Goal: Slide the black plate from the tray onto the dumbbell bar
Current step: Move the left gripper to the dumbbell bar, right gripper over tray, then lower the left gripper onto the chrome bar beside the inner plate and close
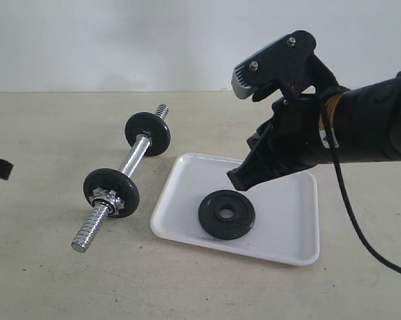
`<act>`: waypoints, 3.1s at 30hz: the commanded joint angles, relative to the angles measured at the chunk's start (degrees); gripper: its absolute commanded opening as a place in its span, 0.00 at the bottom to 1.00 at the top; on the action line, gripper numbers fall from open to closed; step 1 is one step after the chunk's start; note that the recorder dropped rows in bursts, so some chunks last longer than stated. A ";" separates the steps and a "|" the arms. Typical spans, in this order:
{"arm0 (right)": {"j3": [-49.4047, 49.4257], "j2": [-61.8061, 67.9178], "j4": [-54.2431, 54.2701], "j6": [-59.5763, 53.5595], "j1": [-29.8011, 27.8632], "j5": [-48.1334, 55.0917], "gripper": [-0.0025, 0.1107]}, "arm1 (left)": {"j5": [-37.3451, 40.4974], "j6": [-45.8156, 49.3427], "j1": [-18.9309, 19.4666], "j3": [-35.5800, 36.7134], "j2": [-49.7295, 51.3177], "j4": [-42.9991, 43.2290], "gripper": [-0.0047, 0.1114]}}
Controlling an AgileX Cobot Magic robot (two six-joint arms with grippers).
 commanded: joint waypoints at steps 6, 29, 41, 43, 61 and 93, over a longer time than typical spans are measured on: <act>-0.43 -0.05 -0.01 -2.40 0.09 15.19 0.02 | -1.04 18.20 -7.86 -7.84 -0.09 -23.15 0.08; -0.43 -0.05 9.08 -11.28 0.09 14.00 0.02 | 3.52 23.47 -9.00 -21.55 17.30 -39.43 0.08; -0.43 -0.05 8.86 -11.30 0.09 14.24 0.02 | 4.30 30.59 -13.51 -28.76 27.24 -34.70 0.08; -0.43 -0.05 8.46 -11.30 0.09 14.24 0.02 | 4.45 30.59 -14.18 -30.09 28.51 -32.81 0.08; -0.43 -0.05 7.47 -11.08 0.09 13.53 0.02 | 2.89 25.80 -14.32 -32.28 32.32 -28.50 0.62; -0.43 -0.05 5.47 -11.10 0.09 9.06 0.02 | -12.11 26.37 -16.91 -32.67 42.05 -24.43 0.62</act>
